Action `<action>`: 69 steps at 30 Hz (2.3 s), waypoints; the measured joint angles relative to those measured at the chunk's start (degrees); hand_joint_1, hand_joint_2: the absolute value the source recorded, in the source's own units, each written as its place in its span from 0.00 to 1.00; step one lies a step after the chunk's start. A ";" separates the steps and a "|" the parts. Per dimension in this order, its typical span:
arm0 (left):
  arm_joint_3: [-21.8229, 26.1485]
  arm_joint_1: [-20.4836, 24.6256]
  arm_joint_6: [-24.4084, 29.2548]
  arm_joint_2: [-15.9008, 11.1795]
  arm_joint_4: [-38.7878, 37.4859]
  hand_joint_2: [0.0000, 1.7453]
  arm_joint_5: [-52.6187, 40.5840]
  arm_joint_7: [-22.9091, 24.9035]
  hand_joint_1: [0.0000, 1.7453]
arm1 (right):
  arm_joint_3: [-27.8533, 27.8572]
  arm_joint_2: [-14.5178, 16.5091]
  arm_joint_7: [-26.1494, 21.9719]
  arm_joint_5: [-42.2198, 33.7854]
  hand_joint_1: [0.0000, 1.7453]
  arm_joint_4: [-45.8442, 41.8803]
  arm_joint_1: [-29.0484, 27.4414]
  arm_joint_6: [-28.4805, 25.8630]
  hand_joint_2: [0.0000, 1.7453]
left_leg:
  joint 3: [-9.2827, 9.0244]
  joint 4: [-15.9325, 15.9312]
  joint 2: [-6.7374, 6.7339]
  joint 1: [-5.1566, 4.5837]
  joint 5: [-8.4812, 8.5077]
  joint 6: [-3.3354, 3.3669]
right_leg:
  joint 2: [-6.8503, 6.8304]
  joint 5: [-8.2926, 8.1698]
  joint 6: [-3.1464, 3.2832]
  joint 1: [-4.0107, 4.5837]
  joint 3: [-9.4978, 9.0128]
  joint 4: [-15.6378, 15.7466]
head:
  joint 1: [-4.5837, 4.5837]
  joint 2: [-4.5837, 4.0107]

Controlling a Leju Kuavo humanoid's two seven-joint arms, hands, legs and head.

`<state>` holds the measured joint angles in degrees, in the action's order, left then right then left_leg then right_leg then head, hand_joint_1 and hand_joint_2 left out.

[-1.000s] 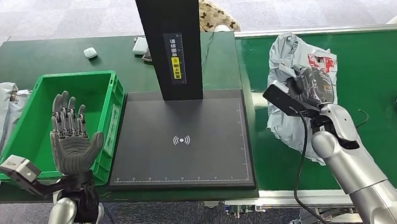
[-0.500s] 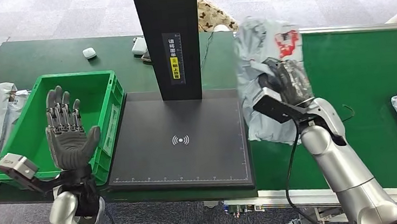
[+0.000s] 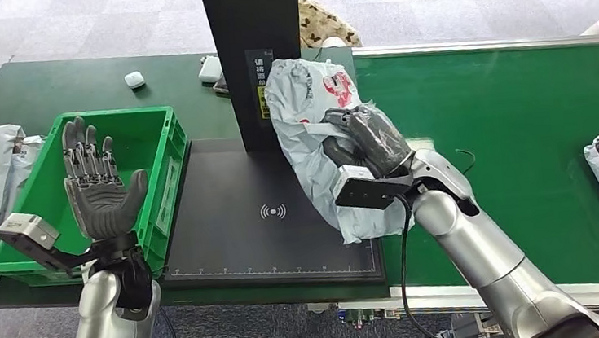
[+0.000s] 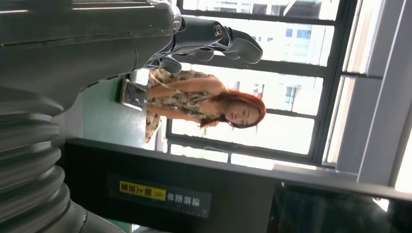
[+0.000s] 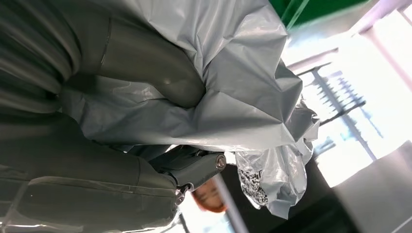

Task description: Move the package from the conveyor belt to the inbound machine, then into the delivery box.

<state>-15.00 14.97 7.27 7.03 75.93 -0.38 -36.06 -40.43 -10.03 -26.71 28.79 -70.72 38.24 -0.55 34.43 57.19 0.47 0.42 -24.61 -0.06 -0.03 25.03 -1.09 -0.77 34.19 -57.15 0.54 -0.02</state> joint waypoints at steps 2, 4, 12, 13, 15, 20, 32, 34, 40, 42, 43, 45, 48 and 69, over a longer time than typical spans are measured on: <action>0.60 0.75 1.20 0.01 -0.54 1.00 0.43 0.09 0.00 | -2.61 1.72 -0.55 -1.58 1.00 0.90 2.11 2.74 1.00 | -0.02 0.00 -0.07 0.00 0.01 -0.02 | 0.08 -0.02 0.03 0.03 0.03 -0.01 | 0.01 0.00; 1.26 1.76 2.20 0.02 -1.34 1.00 0.58 0.13 0.00 | -5.74 4.09 -0.52 -3.44 1.00 2.21 4.50 4.63 1.00 | -0.03 -0.01 -0.11 0.02 0.04 -0.07 | 0.10 -0.04 0.07 0.09 0.05 -0.02 | 0.00 0.00; 4.78 3.07 4.69 -0.03 -2.85 1.00 0.90 0.77 0.00 | -17.85 11.49 5.07 -5.49 1.00 9.26 11.66 16.22 1.00 | -0.03 -0.06 -0.11 0.14 0.06 -0.15 | 0.11 -0.02 0.14 0.23 0.05 -0.05 | 0.00 0.00; 5.35 3.02 4.83 -0.07 -2.84 1.00 0.85 1.01 0.00 | -20.20 12.35 6.83 -4.29 1.00 11.84 12.69 18.98 1.00 | -0.04 -0.06 -0.09 0.15 0.06 -0.15 | 0.08 -0.02 0.14 0.22 0.04 -0.05 | 0.01 0.00; 6.28 2.92 4.84 -0.16 -2.84 1.00 0.61 1.57 0.00 | -25.17 14.00 8.06 -2.42 1.00 17.80 13.92 22.31 1.00 | -0.03 -0.05 0.01 0.16 0.07 -0.14 | -0.06 0.00 0.15 0.22 0.02 -0.04 | 0.01 0.00; 6.77 2.86 5.15 -0.41 -2.94 1.00 0.37 2.21 0.00 | -33.10 15.64 6.38 -1.91 1.00 27.34 14.45 24.77 1.00 | 0.01 -0.03 0.14 0.15 0.08 -0.11 | -0.18 -0.01 0.14 0.12 0.00 -0.02 | 0.01 0.00; 6.02 2.64 8.28 -0.40 -3.32 1.00 0.46 4.26 0.00 | -43.41 14.97 20.57 4.35 1.00 34.07 18.29 25.73 1.00 | -0.22 0.01 0.10 0.12 0.07 -0.09 | -0.15 -0.03 0.11 0.08 -0.18 0.04 | 0.01 0.00; 5.85 2.64 8.36 -0.40 -3.32 1.00 0.43 4.28 0.00 | -44.05 14.74 20.67 4.57 1.00 34.52 18.71 25.51 1.00 | -0.30 0.01 0.10 0.12 0.07 -0.09 | -0.15 -0.04 0.09 0.08 -0.26 0.04 | 0.00 0.00; 5.43 2.64 8.53 -0.42 -3.32 1.00 0.40 4.30 0.00 | -45.24 14.57 20.87 4.70 1.00 35.26 19.47 25.38 1.00 | -0.43 0.01 0.10 0.11 0.10 -0.05 | -0.13 -0.11 0.01 0.07 -0.41 0.05 | -0.01 0.00; 5.33 2.64 8.53 -0.40 -3.33 1.00 0.40 4.30 0.00 | -45.50 14.57 20.97 4.70 0.97 35.42 19.62 25.37 1.00 | -0.45 0.02 0.10 0.11 0.11 -0.04 | -0.13 -0.12 0.00 0.07 -0.43 0.05 | 0.00 0.00; 5.31 2.64 8.55 -0.40 -3.34 1.00 0.40 4.30 0.00 | -45.59 14.57 21.01 4.70 0.79 35.49 19.67 25.26 1.00 | -0.46 0.02 0.10 0.11 0.11 -0.03 | -0.13 -0.12 0.00 0.07 -0.44 0.05 | 0.00 0.00; 5.24 2.62 8.64 -0.42 -3.34 1.00 0.39 4.28 0.00 | -45.65 14.51 21.17 4.70 0.29 35.56 19.68 23.94 1.00 | -0.46 0.02 0.10 0.11 0.12 -0.02 | -0.13 -0.13 -0.01 0.07 -0.46 0.05 | 0.00 0.00; 4.98 2.27 8.81 -0.43 -3.21 1.00 0.23 4.14 0.00 | -45.28 14.22 21.22 4.85 0.00 35.52 19.30 16.78 1.00 | -0.46 0.03 0.09 0.11 0.13 -0.02 | -0.13 -0.17 0.01 0.07 -0.46 0.05 | 0.01 0.00; 4.50 0.28 7.19 -0.49 -1.71 1.00 -0.64 2.61 0.00 | -20.95 10.96 6.44 -1.90 0.00 22.49 9.95 -5.26 1.00 | -0.15 0.03 0.02 0.12 0.12 -0.03 | -0.05 -0.16 0.04 0.09 -0.14 0.04 | -0.01 0.00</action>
<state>-10.49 15.25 14.46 6.54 74.23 -1.02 -33.45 -61.37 0.93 -20.27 26.88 -48.23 48.18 -5.81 34.28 57.22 0.49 0.54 -24.49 -0.10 -0.07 24.88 -1.06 -0.68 34.05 -57.11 0.52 -0.02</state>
